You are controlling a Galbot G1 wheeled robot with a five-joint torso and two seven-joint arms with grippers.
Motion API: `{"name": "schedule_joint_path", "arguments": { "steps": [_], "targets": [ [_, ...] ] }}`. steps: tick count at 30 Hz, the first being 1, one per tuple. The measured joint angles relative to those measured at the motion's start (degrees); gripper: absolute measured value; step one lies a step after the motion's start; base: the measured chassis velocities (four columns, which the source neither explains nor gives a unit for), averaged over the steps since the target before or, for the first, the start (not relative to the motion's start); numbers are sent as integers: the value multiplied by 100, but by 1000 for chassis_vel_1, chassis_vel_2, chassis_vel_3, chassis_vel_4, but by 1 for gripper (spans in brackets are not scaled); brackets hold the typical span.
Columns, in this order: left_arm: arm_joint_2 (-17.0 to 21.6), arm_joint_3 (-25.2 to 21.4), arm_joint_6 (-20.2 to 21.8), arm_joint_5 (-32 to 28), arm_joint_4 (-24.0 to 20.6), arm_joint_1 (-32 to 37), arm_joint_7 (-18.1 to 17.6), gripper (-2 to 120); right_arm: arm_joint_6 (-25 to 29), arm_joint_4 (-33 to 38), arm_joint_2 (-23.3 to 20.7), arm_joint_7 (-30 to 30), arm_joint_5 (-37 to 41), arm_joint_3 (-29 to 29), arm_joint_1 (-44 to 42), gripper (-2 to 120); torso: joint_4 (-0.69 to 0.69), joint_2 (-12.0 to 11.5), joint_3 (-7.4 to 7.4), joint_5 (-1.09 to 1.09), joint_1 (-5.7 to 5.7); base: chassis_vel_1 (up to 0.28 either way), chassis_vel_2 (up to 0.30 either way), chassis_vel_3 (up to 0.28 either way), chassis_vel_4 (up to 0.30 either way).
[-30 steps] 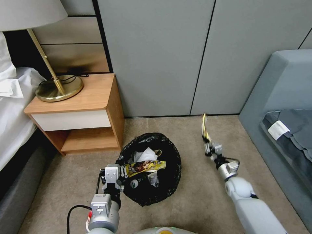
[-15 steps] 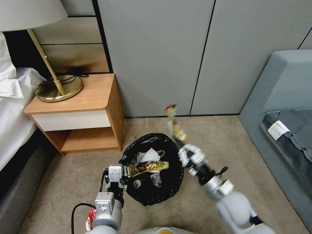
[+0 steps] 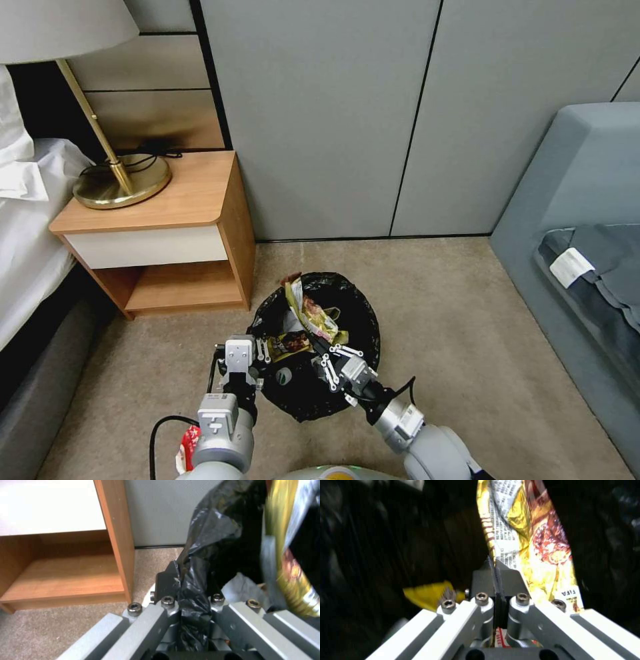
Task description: Pick up the trash bin, then pick up the garbage from the floor and place it into the trash bin.
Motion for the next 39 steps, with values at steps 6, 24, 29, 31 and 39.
{"name": "schedule_joint_path", "arguments": {
  "steps": [6,24,29,31,39],
  "targets": [
    [-5,29,0,13,2,35,22,1,-76,-558,125,108,-23,59,135,0,0,0,0,1,0,0,0,0,0],
    [-22,24,-6,14,-36,17,28,1,-160,-645,69,151,-148,18,61,58,0,0,0,1,0,0,0,0,0],
    [-25,24,-6,13,-41,12,29,1,-148,-469,-2,132,-192,72,-24,80,0,0,0,1,0,0,0,0,0],
    [-27,24,-6,13,-48,12,29,1,-136,-437,-13,123,-206,76,-39,83,0,0,0,1,0,0,0,0,0],
    [-34,-41,-14,17,-92,-40,-41,1,84,-111,-120,64,-434,82,-161,100,1,0,0,2,0,0,0,0,0]
  ]
}}
